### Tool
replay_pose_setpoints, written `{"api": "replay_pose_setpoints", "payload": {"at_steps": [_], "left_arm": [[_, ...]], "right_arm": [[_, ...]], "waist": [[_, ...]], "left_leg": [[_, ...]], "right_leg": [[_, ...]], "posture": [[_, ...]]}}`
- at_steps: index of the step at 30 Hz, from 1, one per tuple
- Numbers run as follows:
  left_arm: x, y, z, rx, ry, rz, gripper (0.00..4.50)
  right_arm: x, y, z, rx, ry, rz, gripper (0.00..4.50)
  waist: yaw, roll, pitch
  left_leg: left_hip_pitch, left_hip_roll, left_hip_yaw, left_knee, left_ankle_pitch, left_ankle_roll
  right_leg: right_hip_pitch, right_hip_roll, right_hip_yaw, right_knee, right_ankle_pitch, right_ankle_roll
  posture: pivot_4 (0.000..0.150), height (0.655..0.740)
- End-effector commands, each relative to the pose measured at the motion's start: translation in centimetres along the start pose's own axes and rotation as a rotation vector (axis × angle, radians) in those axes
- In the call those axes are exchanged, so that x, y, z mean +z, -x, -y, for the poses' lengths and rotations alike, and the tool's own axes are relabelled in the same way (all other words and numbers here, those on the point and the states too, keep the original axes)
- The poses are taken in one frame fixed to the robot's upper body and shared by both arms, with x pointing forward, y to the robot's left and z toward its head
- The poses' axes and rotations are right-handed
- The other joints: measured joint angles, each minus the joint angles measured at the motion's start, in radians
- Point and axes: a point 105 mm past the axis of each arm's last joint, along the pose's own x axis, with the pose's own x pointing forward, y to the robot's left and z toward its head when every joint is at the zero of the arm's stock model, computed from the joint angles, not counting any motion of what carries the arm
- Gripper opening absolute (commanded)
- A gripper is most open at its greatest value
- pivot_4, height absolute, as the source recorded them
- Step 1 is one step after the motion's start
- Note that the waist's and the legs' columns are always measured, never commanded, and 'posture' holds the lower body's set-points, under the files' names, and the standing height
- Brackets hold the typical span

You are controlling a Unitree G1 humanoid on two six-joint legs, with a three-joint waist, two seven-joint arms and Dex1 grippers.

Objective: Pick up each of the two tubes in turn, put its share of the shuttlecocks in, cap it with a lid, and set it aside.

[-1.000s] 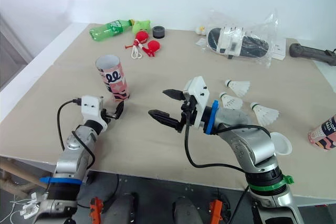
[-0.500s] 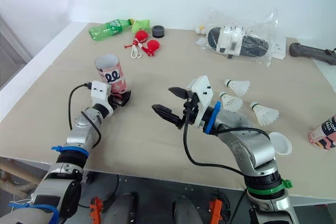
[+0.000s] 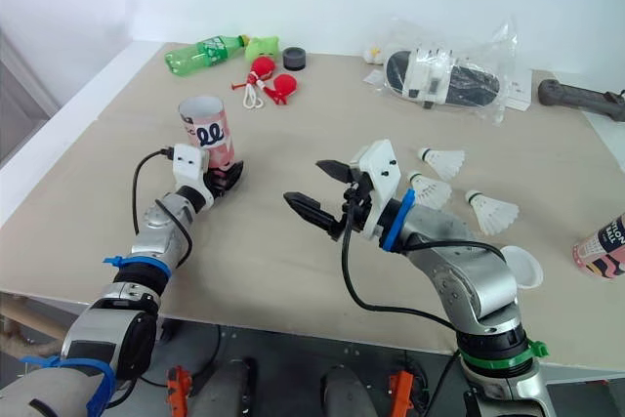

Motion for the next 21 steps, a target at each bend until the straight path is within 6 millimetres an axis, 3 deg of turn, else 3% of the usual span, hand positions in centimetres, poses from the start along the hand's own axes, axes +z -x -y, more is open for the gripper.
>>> {"api": "replay_pose_setpoints", "payload": {"at_steps": [1, 6, 12, 21], "left_arm": [[2.0, 0.4, -0.2, -0.077, -0.112, 0.046, 3.07], [4.7, 2.5, 2.4, -0.484, -0.37, -0.027, 3.07], [7.0, 5.2, 2.7, -0.763, -0.601, -0.191, 3.07], [6.4, 6.9, 4.0, -0.997, -0.754, -0.477, 3.07]], "right_arm": [[1.5, 1.8, 0.9, -0.08, 0.025, 0.05, 4.5], [-0.7, 5.9, 3.5, -0.322, 0.059, -0.035, 4.5], [-2.3, 9.7, 6.6, -0.607, 0.14, -0.146, 4.5], [-5.8, 10.8, 9.1, -0.839, 0.125, -0.284, 4.5]], "waist": [[0.0, 0.0, 0.0], [0.0, 0.0, 0.001], [-0.007, 0.0, 0.0], [-0.015, 0.0, 0.001]], "left_leg": [[0.0, 0.0, 0.0, 0.0, 0.0, 0.0], [-0.003, 0.0, 0.0, -0.002, 0.0, 0.0], [-0.002, 0.001, 0.001, -0.002, 0.001, -0.001], [-0.002, 0.002, 0.001, -0.002, 0.001, 0.0]], "right_leg": [[0.0, 0.0, 0.0, 0.0, 0.0, 0.0], [-0.003, 0.0, -0.001, 0.0, 0.0, -0.001], [-0.005, 0.001, 0.001, 0.002, 0.0, -0.003], [-0.006, 0.002, 0.001, 0.003, -0.001, -0.002]], "posture": [[0.15, 0.74], [0.15, 0.74], [0.15, 0.74], [0.15, 0.74]]}}
